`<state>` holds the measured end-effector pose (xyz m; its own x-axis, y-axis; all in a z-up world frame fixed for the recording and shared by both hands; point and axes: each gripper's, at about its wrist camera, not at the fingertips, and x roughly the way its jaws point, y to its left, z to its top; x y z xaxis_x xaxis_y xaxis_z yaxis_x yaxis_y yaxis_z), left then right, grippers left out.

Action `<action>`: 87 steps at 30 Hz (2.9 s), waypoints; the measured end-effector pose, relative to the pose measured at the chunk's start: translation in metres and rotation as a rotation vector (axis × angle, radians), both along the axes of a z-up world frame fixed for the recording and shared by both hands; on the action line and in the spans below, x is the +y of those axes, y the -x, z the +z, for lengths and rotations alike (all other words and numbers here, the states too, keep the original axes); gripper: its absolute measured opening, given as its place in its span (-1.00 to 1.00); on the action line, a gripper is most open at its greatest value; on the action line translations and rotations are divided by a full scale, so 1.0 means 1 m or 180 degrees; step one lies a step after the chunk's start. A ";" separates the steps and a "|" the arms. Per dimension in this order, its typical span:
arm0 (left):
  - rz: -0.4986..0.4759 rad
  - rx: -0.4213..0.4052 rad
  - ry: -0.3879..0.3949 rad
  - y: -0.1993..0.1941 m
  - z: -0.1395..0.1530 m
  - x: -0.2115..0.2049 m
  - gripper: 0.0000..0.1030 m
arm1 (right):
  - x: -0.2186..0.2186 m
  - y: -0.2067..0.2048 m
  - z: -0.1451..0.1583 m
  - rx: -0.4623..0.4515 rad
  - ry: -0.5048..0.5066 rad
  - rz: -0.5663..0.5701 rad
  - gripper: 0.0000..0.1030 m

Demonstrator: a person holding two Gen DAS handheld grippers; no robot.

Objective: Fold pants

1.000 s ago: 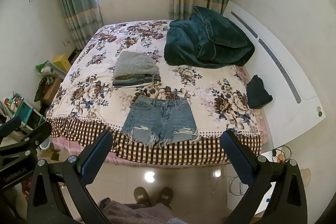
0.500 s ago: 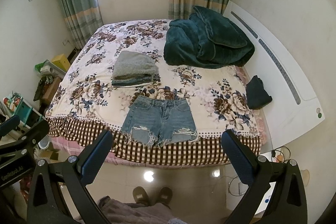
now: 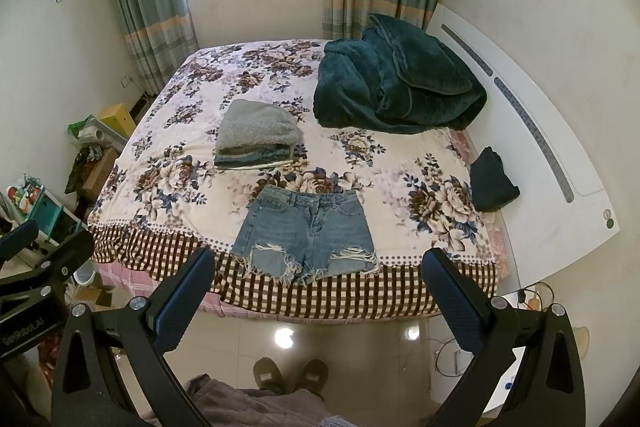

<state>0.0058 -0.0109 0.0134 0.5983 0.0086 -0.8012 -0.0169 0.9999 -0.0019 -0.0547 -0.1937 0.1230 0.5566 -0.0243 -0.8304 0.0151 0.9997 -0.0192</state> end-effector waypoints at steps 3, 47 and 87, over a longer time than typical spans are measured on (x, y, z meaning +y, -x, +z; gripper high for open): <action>0.0004 -0.0008 -0.0001 0.000 -0.001 0.000 0.99 | 0.000 0.000 0.000 0.0008 -0.0001 0.0003 1.00; 0.0071 -0.0123 -0.0249 -0.086 -0.071 0.016 1.00 | -0.008 -0.079 -0.083 0.0159 -0.0031 -0.0472 1.00; 0.0675 0.2325 0.0506 -0.261 -0.612 -0.321 0.96 | -0.240 -0.500 -0.722 0.2603 -0.0826 0.0495 0.41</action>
<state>0.2665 -0.3316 -0.5986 -0.0837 -0.0842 -0.9929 -0.2601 0.9637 -0.0598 0.4450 -0.4334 -0.5985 -0.2354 0.2478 -0.9398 -0.0409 0.9636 0.2644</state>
